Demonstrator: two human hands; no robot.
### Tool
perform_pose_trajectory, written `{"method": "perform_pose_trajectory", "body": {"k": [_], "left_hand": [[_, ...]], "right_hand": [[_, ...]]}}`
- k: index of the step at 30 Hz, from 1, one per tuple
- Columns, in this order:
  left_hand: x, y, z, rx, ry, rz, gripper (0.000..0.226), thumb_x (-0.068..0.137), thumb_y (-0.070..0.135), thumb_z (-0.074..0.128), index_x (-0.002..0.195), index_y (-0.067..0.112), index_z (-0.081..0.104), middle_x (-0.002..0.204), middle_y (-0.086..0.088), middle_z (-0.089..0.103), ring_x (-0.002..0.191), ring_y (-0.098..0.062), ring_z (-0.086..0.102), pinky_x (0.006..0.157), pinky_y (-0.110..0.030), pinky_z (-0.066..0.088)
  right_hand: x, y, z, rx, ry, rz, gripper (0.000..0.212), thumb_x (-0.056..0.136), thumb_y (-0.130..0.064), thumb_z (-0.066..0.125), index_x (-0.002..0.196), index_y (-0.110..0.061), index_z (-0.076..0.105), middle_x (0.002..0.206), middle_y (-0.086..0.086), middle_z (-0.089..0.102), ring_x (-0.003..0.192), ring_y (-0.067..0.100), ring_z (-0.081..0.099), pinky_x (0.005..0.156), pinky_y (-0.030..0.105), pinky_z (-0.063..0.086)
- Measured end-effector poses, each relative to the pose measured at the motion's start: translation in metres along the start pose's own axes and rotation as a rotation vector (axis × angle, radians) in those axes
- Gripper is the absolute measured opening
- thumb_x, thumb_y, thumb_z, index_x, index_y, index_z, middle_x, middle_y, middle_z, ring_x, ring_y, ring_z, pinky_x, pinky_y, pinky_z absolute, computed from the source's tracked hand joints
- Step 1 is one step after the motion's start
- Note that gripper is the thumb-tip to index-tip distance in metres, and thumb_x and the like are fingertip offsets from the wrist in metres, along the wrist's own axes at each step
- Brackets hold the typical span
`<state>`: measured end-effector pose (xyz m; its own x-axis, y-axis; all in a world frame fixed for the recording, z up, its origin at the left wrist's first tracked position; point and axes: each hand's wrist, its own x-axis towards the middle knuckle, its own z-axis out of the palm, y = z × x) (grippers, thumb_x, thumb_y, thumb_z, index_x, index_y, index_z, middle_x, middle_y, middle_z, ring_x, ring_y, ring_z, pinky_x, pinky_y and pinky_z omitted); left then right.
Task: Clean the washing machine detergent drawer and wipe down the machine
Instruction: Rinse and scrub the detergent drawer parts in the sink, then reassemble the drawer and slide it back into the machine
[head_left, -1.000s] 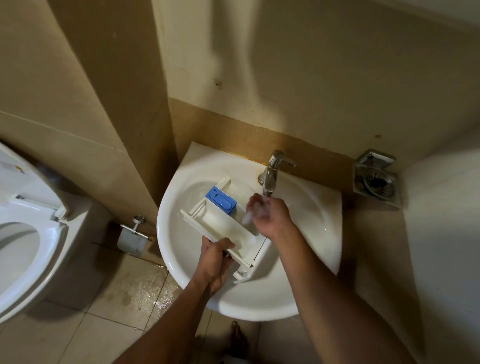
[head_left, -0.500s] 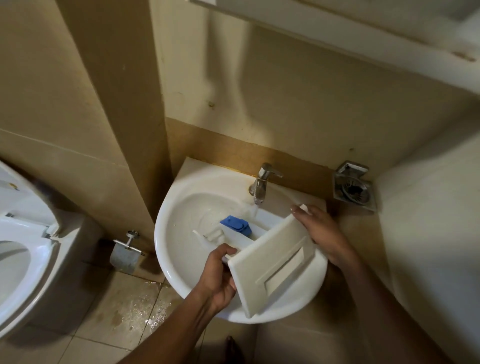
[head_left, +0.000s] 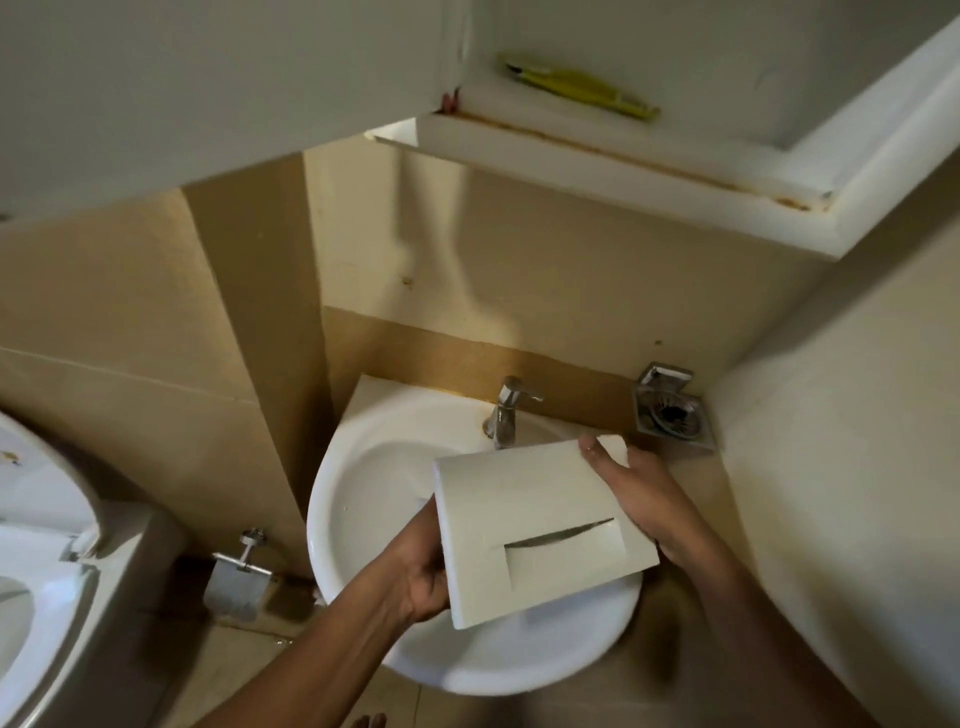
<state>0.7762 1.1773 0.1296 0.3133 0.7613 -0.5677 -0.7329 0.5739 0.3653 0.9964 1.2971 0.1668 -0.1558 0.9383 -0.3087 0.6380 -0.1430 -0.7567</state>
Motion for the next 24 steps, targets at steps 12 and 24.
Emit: {"method": "perform_pose_trajectory", "body": {"k": [12, 24], "left_hand": [[0.07, 0.09, -0.001, 1.516, 0.633, 0.404, 0.058, 0.098, 0.06, 0.046, 0.095, 0.007, 0.07, 0.098, -0.012, 0.075, 0.091, -0.03, 0.07, 0.077, -0.034, 0.054], [0.183, 0.108, 0.037, 2.539, -0.136, 0.82, 0.061, 0.105, 0.053, 0.029, 0.09, 0.013, 0.072, 0.109, -0.004, 0.069, 0.121, -0.021, 0.058, 0.118, -0.044, 0.021]], "right_hand": [[-0.034, 0.049, 0.022, -0.111, 0.65, 0.095, 0.068, 0.104, -0.049, 0.038, 0.057, -0.004, 0.059, 0.059, 0.016, 0.065, 0.061, 0.032, 0.064, 0.06, 0.037, 0.049], [-0.068, 0.072, 0.045, -0.017, 0.753, 0.22, 0.066, 0.102, -0.051, 0.038, 0.05, -0.011, 0.048, 0.047, 0.002, 0.046, 0.049, 0.017, 0.05, 0.049, 0.031, 0.033]]}}
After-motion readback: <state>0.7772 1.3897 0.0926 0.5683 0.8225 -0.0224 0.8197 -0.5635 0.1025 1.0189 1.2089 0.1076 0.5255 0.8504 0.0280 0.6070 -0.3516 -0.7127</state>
